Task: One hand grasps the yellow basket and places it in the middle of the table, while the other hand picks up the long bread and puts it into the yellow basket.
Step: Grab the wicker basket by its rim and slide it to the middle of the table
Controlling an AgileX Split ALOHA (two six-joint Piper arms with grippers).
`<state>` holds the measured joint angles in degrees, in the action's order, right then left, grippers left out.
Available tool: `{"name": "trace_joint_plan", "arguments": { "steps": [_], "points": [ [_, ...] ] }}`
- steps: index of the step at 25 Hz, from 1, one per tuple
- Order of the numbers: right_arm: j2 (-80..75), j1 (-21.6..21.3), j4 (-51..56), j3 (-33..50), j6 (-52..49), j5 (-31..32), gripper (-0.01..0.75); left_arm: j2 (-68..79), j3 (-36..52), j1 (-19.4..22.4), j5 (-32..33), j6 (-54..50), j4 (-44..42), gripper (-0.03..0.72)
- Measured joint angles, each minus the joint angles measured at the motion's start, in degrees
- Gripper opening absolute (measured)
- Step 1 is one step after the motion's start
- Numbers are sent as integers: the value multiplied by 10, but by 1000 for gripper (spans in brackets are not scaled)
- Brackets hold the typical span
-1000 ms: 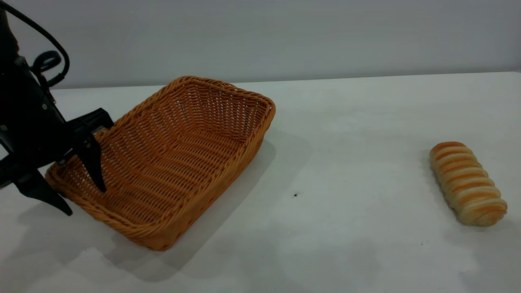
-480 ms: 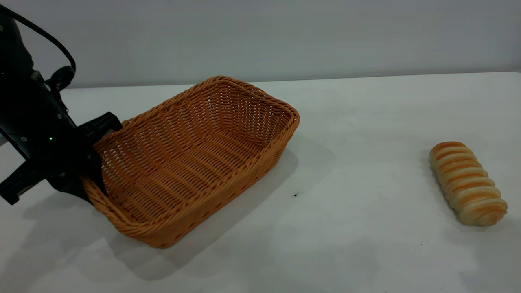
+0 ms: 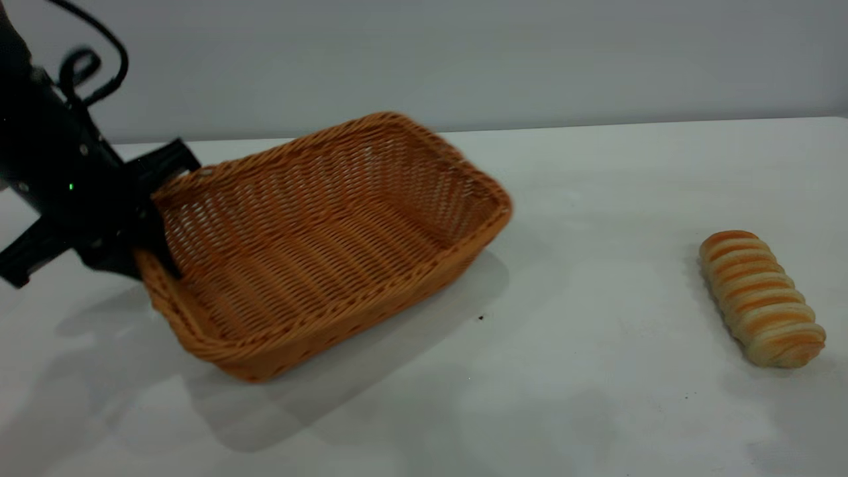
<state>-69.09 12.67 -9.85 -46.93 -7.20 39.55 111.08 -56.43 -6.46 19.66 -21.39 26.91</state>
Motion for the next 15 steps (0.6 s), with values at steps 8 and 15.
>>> {"name": "trace_joint_plan", "arguments": {
  "steps": [8,15],
  "points": [
    [0,0,1,0,0,3,484,-6,-2,0,48,372,244,112],
    [0,0,1,0,0,5,484,7,-14,-1,54,445,237,112]
  ]
}}
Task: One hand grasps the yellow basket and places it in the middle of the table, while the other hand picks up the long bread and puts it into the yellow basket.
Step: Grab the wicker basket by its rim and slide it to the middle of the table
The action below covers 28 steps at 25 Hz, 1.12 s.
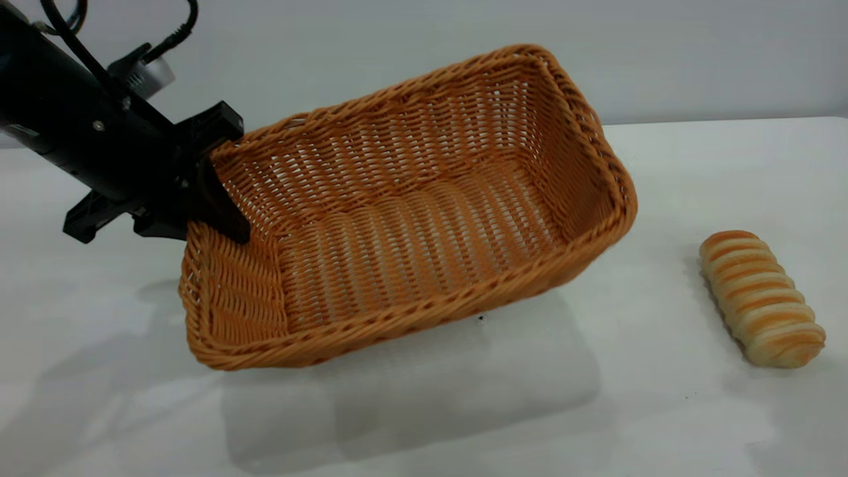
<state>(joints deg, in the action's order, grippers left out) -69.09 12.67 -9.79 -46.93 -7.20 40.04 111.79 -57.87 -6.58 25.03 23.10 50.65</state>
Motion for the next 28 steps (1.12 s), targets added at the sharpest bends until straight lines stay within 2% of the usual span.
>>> {"name": "trace_joint_plan", "arguments": {
  "steps": [6,21,23,24,28],
  "points": [
    [0,0,0,0,0,2,484,42,-31,0,16,4,-46,112],
    [0,0,-1,0,0,1,484,116,-77,0,22,57,-42,120],
    [0,0,-1,0,0,1,484,117,-77,0,21,57,-39,166],
    [0,0,-1,0,0,1,484,118,-77,0,21,57,-37,213],
    [-1,0,-1,0,0,0,484,120,-77,0,31,58,-37,451]
  ]
}}
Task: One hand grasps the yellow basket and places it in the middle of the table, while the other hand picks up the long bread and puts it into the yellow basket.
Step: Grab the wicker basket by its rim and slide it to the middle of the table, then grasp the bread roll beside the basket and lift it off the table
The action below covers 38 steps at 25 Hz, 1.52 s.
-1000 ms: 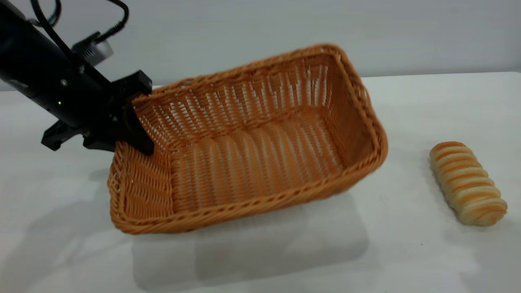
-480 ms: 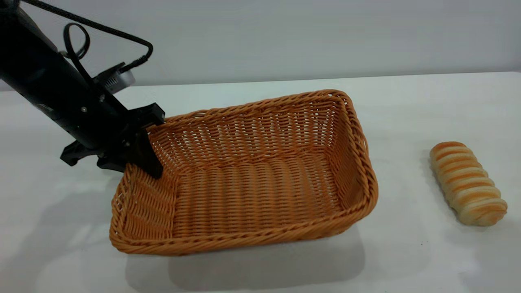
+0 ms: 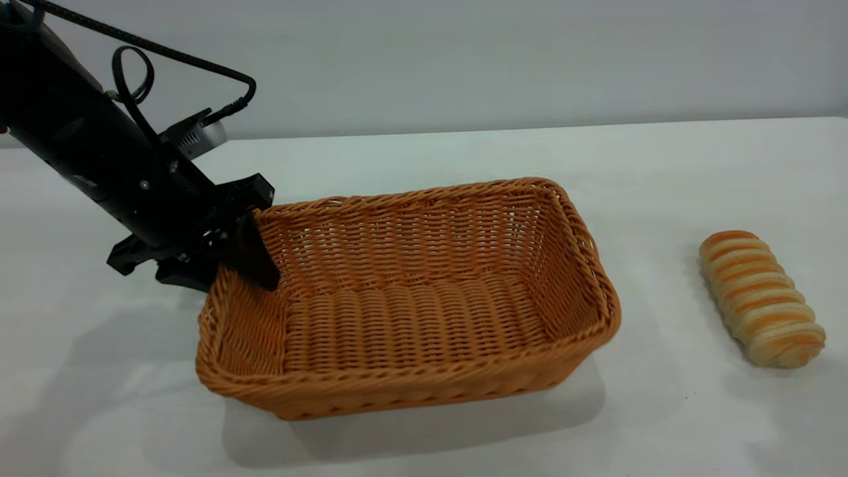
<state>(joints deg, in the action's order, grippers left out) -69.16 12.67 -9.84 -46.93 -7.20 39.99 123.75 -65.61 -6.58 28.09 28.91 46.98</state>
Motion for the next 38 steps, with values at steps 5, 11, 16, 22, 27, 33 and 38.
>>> {"name": "trace_joint_plan", "arguments": {
  "steps": [5,11,16,22,27,33,38],
  "points": [
    [-12,0,0,0,0,-2,484,-1,0,0,24,1,1,650],
    [-66,0,0,0,10,-18,495,-51,1,0,39,2,-2,649],
    [-142,0,1,-10,22,-49,565,-119,1,0,43,10,-32,638],
    [-245,0,6,-58,22,-54,629,-190,1,0,52,11,-69,633],
    [-336,0,28,-110,24,-37,629,-231,1,0,56,11,-77,623],
    [-441,0,45,-183,40,14,627,-267,1,0,66,11,-80,608],
    [-499,-1,46,-233,53,30,612,-293,1,0,80,11,-81,600]
  ]
}}
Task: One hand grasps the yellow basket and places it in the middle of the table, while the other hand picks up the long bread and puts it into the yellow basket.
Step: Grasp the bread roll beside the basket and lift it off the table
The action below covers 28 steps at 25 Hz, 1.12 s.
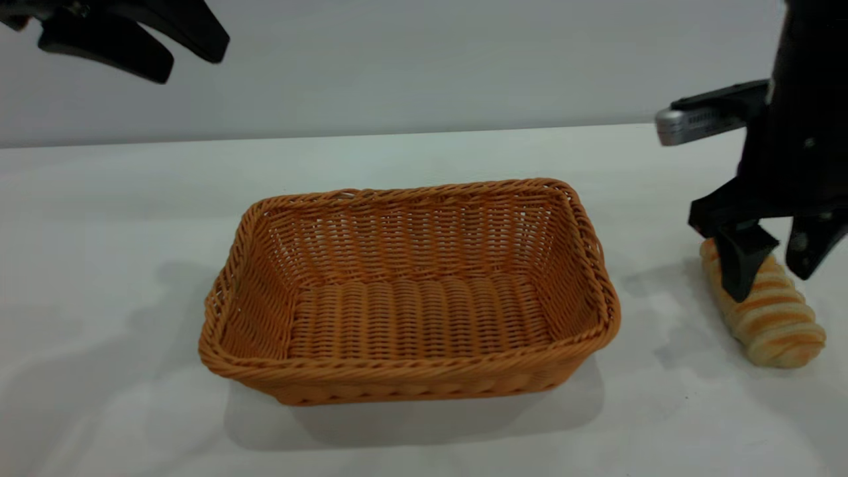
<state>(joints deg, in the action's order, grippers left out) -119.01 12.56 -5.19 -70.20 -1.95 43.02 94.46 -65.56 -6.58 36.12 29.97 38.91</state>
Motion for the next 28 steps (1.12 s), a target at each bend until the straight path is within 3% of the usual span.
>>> {"name": "trace_joint_plan", "arguments": {
  "steps": [14,28],
  "points": [
    [-64,-65,74,-57,70,3,591,-34,0,0,37,0,-2,596],
    [-109,-69,118,-71,104,-22,591,-45,1,0,52,0,-2,595]
  ]
}}
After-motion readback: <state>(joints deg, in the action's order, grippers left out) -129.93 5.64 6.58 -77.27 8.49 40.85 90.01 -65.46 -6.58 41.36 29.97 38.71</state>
